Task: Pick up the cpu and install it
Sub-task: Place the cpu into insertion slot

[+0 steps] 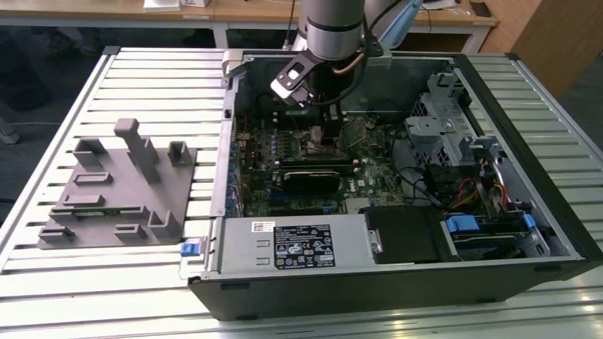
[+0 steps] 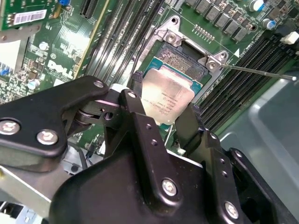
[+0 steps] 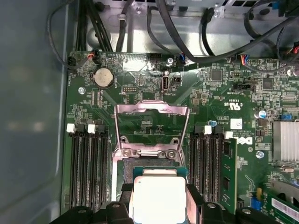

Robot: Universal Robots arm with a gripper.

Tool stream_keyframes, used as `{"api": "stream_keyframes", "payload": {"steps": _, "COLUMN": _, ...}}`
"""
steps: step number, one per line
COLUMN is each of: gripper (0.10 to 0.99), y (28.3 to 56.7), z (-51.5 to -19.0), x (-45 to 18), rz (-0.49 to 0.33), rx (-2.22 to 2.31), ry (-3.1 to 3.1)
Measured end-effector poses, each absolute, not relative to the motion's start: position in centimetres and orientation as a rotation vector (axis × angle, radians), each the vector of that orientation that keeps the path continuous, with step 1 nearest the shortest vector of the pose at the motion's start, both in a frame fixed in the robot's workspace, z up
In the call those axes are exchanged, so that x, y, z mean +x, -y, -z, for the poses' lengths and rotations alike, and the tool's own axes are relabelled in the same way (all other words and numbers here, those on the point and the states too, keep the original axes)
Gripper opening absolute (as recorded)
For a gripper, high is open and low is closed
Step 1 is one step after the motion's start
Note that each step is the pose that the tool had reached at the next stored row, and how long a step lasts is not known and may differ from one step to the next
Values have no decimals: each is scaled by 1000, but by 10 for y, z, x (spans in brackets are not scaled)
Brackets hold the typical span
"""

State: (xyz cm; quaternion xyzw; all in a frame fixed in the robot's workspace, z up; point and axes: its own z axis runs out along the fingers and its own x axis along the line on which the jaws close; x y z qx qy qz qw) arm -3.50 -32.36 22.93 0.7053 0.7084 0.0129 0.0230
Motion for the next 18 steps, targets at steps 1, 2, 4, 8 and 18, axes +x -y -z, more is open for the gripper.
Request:
{"api": "stream_keyframes", "payload": {"steps": 1, "gripper": 533, "y": 323, "z": -228, "x": -35, "rz": -40, "rx": 2189, "ry": -2188}}
{"api": "stream_keyframes", "payload": {"steps": 2, "gripper": 533, "y": 323, "z": -227, "x": -35, "rz": -40, "rx": 2193, "ry": -2184}}
{"api": "stream_keyframes", "payload": {"steps": 4, "gripper": 533, "y": 323, "z": -225, "x": -35, "rz": -40, "rx": 2197, "ry": -2181}}
{"api": "stream_keyframes", "payload": {"steps": 8, "gripper": 533, "y": 323, "z": -222, "x": -35, "rz": -40, "rx": 2197, "ry": -2180}}
{"api": "stream_keyframes", "payload": {"steps": 18, "gripper": 533, "y": 323, "z": -213, "x": -37, "rz": -40, "rx": 2197, "ry": -2180}}
